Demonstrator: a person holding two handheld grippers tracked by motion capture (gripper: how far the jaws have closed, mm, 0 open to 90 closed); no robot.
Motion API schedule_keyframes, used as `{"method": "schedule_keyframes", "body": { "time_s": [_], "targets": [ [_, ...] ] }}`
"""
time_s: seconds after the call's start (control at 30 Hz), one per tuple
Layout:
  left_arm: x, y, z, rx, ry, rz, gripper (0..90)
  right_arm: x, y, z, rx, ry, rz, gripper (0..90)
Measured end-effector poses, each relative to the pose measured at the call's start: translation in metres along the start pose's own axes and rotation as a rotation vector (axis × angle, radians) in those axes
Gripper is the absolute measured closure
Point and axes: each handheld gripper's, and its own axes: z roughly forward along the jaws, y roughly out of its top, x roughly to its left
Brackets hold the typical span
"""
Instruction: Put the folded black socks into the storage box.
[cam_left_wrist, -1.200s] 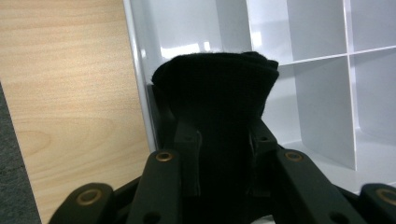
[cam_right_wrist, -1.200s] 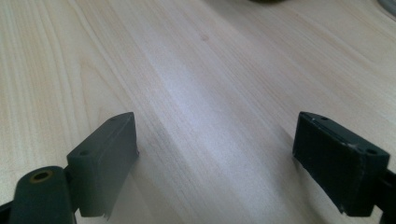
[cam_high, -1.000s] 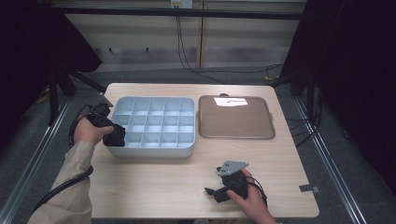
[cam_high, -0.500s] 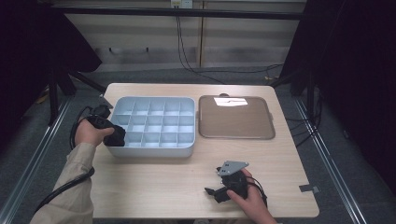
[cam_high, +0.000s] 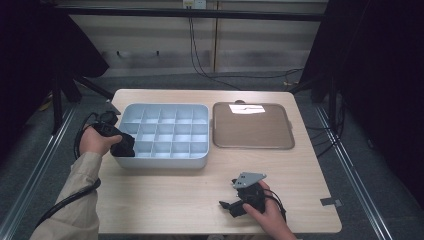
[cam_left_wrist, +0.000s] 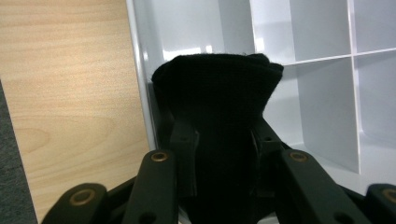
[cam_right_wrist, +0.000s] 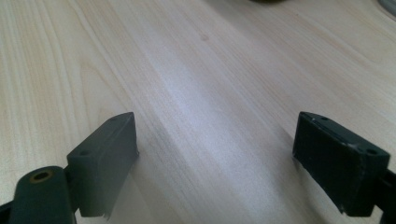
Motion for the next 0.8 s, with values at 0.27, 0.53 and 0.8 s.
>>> {"method": "schedule_keyframes", "body": {
  "time_s": [0.27,0.53,0.8],
  "targets": [
    [0.001,0.001,-0.009,-0.007,-0.006,0.001,65.2,0.0,0.0,0.0,0.001,0.0,0.001,13.3],
    [0.001,0.003,-0.017,-0.025,0.003,-0.001,61.4,0.0,0.0,0.0,0.0,0.0,0.0,13.3],
    [0.002,0.004,-0.026,-0.036,0.001,0.001,59.6,0.0,0.0,0.0,0.0,0.001,0.0,13.3]
  ]
}}
